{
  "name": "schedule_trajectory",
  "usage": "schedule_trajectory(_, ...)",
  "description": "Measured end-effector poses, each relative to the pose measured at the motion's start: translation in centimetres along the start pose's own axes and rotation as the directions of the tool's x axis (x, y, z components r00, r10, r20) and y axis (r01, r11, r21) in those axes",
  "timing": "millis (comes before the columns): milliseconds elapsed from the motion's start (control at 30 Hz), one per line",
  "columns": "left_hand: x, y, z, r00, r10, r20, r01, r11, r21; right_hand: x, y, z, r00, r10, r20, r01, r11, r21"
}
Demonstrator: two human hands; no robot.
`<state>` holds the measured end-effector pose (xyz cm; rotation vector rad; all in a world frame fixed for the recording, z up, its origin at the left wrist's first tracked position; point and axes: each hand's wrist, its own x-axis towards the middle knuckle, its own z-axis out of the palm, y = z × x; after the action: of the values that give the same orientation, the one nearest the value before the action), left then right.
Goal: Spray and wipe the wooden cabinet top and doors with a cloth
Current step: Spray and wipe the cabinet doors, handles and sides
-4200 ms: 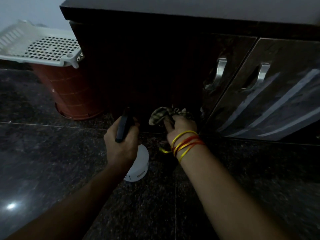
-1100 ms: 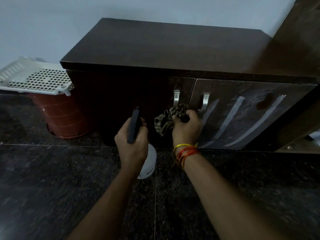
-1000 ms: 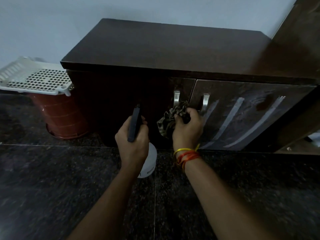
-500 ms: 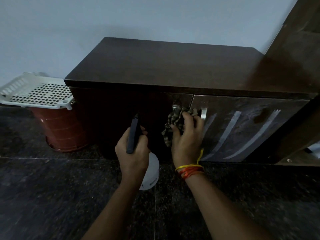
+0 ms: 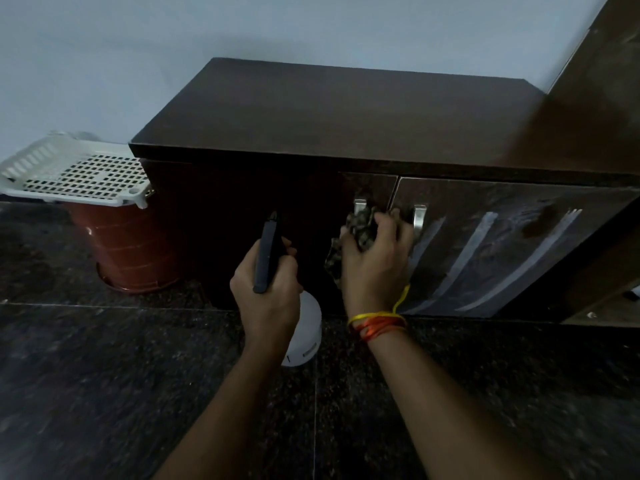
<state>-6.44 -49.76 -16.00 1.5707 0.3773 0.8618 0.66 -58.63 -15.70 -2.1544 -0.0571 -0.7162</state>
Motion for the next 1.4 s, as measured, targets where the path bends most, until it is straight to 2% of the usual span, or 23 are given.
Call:
schedule_trajectory(100,0.2,-0.4,0.1,1.0,0.013,-0.004,-0.013,1.0,0.027,0.8,-1.0,-0.2,0.998,-0.023,-0.053,0.021,0.999,-0.043)
schedule_trajectory(200,0.1,-0.3,-0.1,1.0,0.014,-0.006,-0.014,1.0,0.022,0.1,-0.6,0.5,1.0,-0.019,0.002,0.019,0.996,-0.083)
schedule_trajectory(267,0.0,-0.1,-0.3,1.0,0.016,-0.007,-0.016,1.0,0.018,-0.2,-0.4,1.0,1.0,-0.017,0.026,0.018,0.999,-0.042)
schedule_trajectory(400,0.0,0.0,-0.7,1.0,0.012,-0.005,-0.012,0.999,0.032,-0.1,-0.6,0.5,0.995,0.095,0.0,-0.094,0.989,0.115)
schedule_trajectory(500,0.1,-0.1,-0.5,1.0,0.015,-0.027,-0.014,0.999,0.037,0.1,-1.3,-0.5,0.996,-0.006,-0.089,0.021,0.985,0.169)
schedule_trajectory(567,0.3,-0.1,-0.1,0.999,0.026,-0.025,-0.025,0.999,0.043,1.0,-2.0,-0.9,0.986,-0.132,-0.1,0.143,0.983,0.113)
schedule_trajectory(667,0.5,-0.1,0.3,0.999,0.041,-0.026,-0.04,0.998,0.04,1.1,-2.7,-0.5,0.957,-0.286,-0.049,0.286,0.958,-0.024)
schedule_trajectory(767,0.4,0.1,0.3,0.999,0.039,-0.015,-0.038,0.999,0.025,0.3,-0.9,0.1,0.892,-0.451,0.027,0.451,0.887,-0.097)
schedule_trajectory(900,0.4,0.3,-0.2,0.998,0.055,-0.019,-0.054,0.998,0.035,1.3,-0.9,-0.1,0.881,-0.472,0.02,0.472,0.877,-0.087)
schedule_trajectory(1033,0.3,0.0,-0.1,0.998,0.044,-0.034,-0.043,0.999,0.033,1.9,-1.7,0.2,0.818,-0.572,0.054,0.574,0.812,-0.104)
schedule_trajectory(1100,0.2,0.0,0.0,0.999,0.029,-0.041,-0.029,0.999,0.017,2.1,-0.7,-0.2,0.836,-0.548,0.03,0.548,0.832,-0.089)
schedule_trajectory(1200,0.3,0.2,0.1,0.999,0.02,-0.041,-0.02,1.0,0.006,2.0,-0.3,-1.1,0.921,-0.387,-0.04,0.387,0.922,-0.013)
schedule_trajectory(1267,0.3,0.1,0.2,0.999,0.022,-0.031,-0.022,1.0,-0.001,1.8,-0.7,-1.2,0.942,-0.333,-0.05,0.333,0.943,-0.002)
schedule_trajectory(1400,0.1,-0.2,-0.1,0.999,0.022,-0.023,-0.022,1.0,-0.003,0.1,0.0,0.2,0.927,-0.373,0.026,0.372,0.912,-0.171)
